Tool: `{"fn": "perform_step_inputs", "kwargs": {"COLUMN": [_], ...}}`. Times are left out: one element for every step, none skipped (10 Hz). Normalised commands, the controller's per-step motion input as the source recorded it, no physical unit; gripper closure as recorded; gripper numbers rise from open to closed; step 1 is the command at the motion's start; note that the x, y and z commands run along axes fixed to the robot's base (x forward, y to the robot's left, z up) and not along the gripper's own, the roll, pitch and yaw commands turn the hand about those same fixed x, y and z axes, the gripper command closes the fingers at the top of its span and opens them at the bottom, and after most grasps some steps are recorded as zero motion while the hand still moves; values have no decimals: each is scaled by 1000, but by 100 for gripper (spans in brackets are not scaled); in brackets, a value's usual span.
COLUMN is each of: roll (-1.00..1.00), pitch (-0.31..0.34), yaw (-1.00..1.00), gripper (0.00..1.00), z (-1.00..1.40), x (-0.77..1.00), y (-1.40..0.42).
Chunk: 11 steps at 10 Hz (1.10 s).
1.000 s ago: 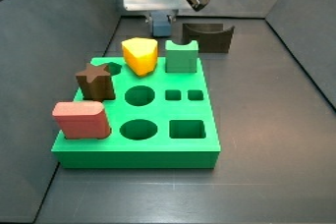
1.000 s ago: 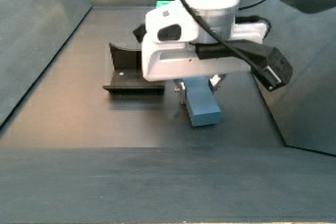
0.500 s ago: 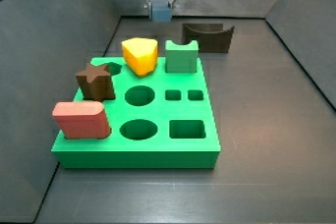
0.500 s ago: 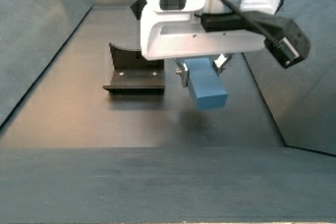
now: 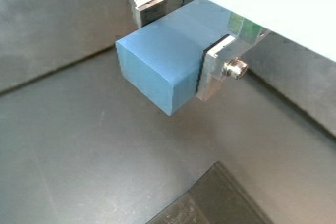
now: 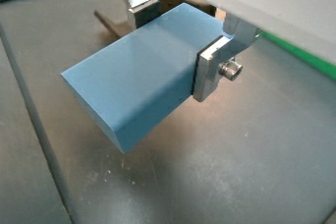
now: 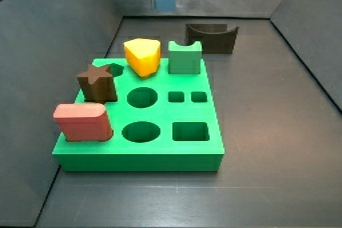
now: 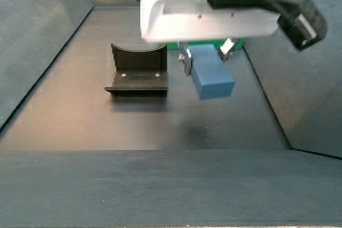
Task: Pick up the rectangle object. Move up. Place the rectangle object on the fixture. Regrasp the rectangle object. Move to above the board. Insert the rectangle object.
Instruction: Place the rectangle object on the fixture.
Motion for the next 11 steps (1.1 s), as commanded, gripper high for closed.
{"fn": "perform_step_inputs", "kwargs": {"roll": [70,87,105,108,106,103,97,83,78,75,70], "pitch": [58,70,78,84,82,86,88,96,97,140,144], "yaw": [-16,-3,9,17,21,23,25,23,23,-672,-644], "gripper": [100,100,100,100,100,100,100,100,100,100,100], "z": [1000,1000,1000,979,888,702,563,372,276,-97,-151], "x": [-24,-28,-31,-32,-27,-22,-14,-5,1,1000,1000], "y": [1,-2,-4,-8,-8,-3,-3,1,5,-929,-912]}}
